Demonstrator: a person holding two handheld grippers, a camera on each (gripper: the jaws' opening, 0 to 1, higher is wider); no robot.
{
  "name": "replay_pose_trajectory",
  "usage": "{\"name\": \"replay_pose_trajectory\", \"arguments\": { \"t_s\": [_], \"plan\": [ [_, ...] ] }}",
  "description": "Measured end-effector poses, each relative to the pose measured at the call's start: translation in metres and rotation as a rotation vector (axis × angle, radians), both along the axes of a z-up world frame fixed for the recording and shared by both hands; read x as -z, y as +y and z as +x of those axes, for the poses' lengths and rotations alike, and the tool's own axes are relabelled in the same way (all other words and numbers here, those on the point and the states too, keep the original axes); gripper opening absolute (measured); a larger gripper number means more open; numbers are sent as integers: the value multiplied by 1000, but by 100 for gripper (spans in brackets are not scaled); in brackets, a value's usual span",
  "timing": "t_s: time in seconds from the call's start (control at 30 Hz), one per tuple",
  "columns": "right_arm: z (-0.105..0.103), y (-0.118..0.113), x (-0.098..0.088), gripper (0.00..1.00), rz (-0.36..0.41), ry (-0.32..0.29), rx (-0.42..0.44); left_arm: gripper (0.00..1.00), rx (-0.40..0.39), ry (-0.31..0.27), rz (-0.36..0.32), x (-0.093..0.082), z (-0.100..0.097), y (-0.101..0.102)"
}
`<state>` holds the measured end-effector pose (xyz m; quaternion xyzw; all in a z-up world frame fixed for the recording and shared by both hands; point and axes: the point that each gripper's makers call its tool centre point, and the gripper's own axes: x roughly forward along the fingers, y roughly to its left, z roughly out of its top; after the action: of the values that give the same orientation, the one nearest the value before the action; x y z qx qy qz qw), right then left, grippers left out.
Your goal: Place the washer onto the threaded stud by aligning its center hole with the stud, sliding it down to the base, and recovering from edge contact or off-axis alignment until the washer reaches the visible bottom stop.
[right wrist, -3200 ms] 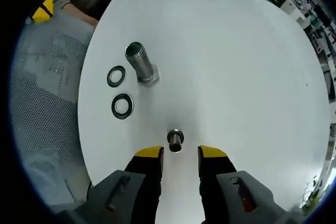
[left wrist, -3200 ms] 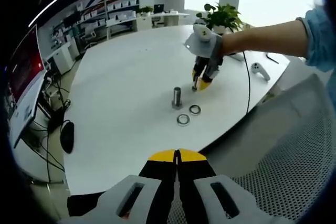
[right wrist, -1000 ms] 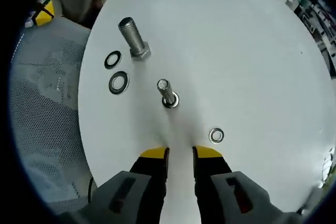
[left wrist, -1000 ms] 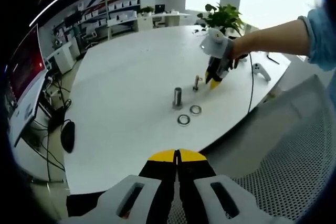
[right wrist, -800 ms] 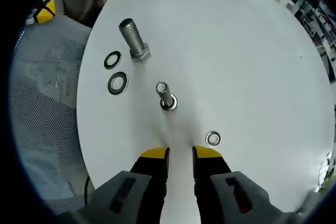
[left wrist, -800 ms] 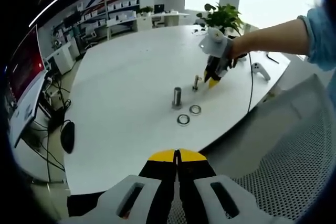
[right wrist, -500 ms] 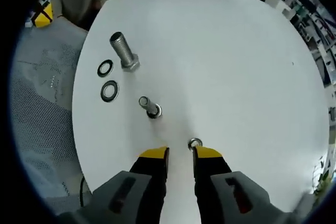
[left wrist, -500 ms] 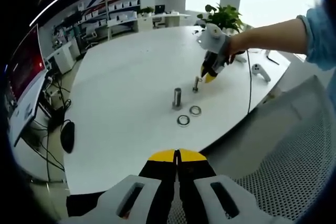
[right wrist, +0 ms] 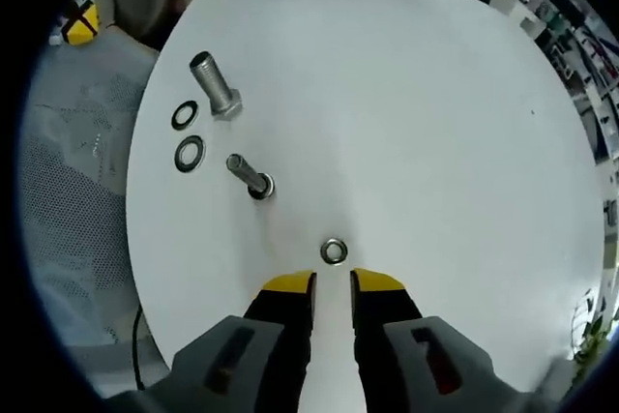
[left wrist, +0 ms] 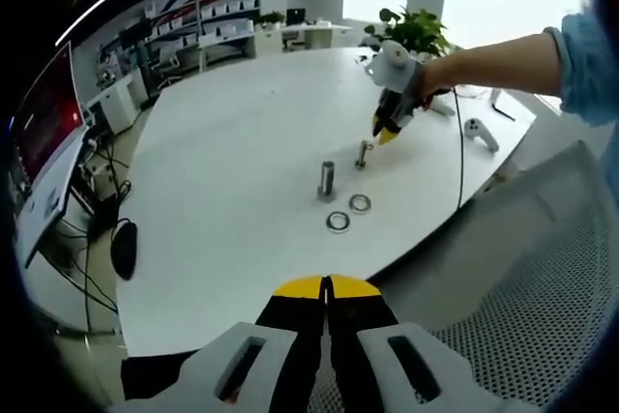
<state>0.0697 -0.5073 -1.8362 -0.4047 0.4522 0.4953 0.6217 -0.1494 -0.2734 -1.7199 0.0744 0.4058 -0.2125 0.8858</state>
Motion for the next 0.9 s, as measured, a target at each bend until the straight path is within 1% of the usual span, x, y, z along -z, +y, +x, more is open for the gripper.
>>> {"name": "replay_pose_trajectory", "arguments": {
  "t_s": [0.07, 0.13, 0.23, 0.37, 0.53, 0.7, 0.9],
  "plan": [
    [3, -1, -2, 16, -2, -21, 7, 0, 1, 5, 3, 1, -1, 0],
    [3, -2, -3, 16, 8, -13, 7, 0, -2, 0, 0, 0, 0, 0],
    [8, -7, -1, 16, 1, -20, 4, 0, -5, -4, -2, -1, 0, 1],
    [8, -9, 2, 16, 5, -5, 16, 0, -4, -2, -1, 0, 0, 1],
    [2, 0, 7, 16, -1, 14, -12, 0, -6, -2, -3, 0, 1, 1],
    [4, 11, 10, 15, -4, 21, -29, 0, -6, -4, -4, -1, 1, 1],
    [4, 11, 15, 15, -16, 41, -29, 0, -10, -10, -8, -2, 1, 1]
  ]
}}
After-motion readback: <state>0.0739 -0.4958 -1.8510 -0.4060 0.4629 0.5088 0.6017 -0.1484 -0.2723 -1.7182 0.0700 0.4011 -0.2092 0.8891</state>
